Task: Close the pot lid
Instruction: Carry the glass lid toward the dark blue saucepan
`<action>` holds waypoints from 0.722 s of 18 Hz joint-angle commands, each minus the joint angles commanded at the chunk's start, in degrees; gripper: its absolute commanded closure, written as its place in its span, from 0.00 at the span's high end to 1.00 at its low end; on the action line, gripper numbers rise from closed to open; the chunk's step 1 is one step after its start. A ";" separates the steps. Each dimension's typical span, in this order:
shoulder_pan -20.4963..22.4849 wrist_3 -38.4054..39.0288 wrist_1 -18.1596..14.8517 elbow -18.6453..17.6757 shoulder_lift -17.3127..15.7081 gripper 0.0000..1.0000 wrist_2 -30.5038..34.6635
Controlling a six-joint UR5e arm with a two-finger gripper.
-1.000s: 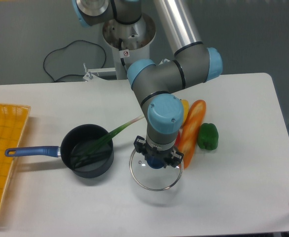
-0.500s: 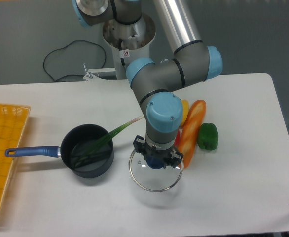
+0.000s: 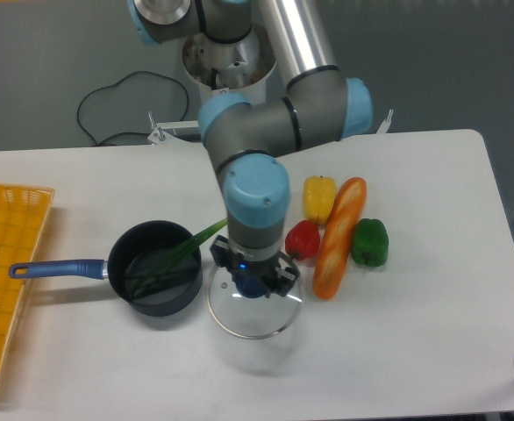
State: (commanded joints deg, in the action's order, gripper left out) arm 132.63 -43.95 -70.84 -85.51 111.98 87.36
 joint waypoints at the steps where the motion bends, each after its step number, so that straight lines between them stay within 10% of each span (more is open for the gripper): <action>1: -0.61 0.26 0.00 -0.53 -0.70 0.44 0.09; 13: -10.19 4.83 0.70 -4.65 -3.16 0.44 5.98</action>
State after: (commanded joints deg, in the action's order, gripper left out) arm 122.44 -39.11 -70.14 -90.17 108.82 93.34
